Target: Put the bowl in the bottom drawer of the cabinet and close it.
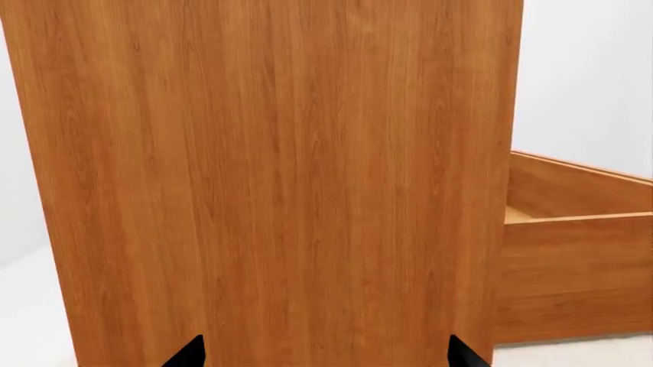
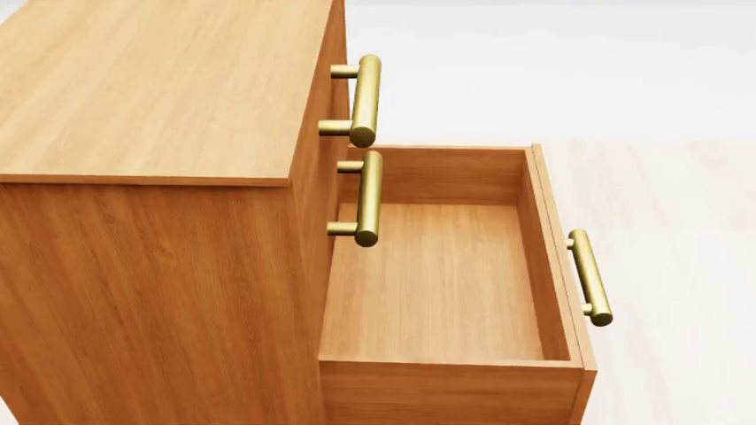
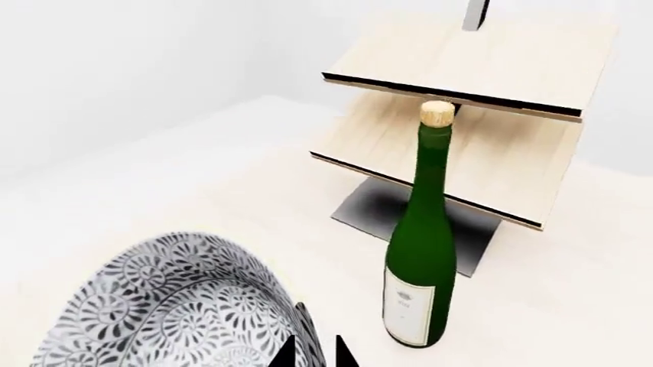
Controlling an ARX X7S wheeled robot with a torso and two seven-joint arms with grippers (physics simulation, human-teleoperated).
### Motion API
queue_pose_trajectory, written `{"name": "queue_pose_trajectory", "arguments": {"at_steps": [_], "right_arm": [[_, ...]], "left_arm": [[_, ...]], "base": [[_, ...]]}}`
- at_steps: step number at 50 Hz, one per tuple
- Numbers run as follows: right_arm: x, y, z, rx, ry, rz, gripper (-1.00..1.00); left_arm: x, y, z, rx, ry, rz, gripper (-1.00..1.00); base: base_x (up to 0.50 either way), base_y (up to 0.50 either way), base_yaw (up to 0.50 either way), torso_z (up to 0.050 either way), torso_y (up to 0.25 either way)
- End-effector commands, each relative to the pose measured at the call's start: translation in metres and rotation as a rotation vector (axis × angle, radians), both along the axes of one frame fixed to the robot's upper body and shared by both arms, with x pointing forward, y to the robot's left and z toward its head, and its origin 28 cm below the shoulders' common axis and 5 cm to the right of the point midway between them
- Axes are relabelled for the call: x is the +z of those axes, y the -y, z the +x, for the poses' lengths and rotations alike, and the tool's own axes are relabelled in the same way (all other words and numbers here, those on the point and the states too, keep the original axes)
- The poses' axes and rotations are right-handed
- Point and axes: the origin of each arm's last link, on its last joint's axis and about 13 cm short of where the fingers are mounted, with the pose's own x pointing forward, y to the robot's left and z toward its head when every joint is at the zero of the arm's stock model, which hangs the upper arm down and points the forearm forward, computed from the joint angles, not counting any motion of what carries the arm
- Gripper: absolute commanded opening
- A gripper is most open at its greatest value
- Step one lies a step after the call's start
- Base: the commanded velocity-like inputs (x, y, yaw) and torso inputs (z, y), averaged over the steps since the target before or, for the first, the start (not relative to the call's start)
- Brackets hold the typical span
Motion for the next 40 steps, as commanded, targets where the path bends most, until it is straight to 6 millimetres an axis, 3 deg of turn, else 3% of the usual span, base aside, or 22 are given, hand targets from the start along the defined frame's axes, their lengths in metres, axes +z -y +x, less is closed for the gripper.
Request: {"name": "queue_pose_trajectory", "arguments": {"at_steps": [1, 19, 24, 40], "right_arm": [[0.035, -0.011, 0.016, 0.088, 0.063, -0.113, -1.0], [0.072, -0.026, 0.057, 0.164, 0.069, -0.153, -1.0], [0.089, -0.039, 0.071, 0.226, 0.092, -0.166, -1.0], [0.109, -0.069, 0.103, 0.345, 0.081, -0.163, -1.0]], "left_arm": [[0.001, 0.0, -0.001, -0.002, 0.001, -0.001, 1.0], [0.002, 0.0, -0.001, 0.0, 0.001, 0.002, 1.0], [0.002, 0.0, -0.001, 0.0, 0.001, 0.002, 1.0], [0.003, -0.002, 0.0, -0.001, 0.0, -0.002, 1.0]], "base": [[0.0, 0.0, 0.0, 0.0, 0.0], [0.0, 0.0, 0.0, 0.0, 0.0], [0.0, 0.0, 0.0, 0.0, 0.0], [0.0, 0.0, 0.0, 0.0, 0.0]]}}
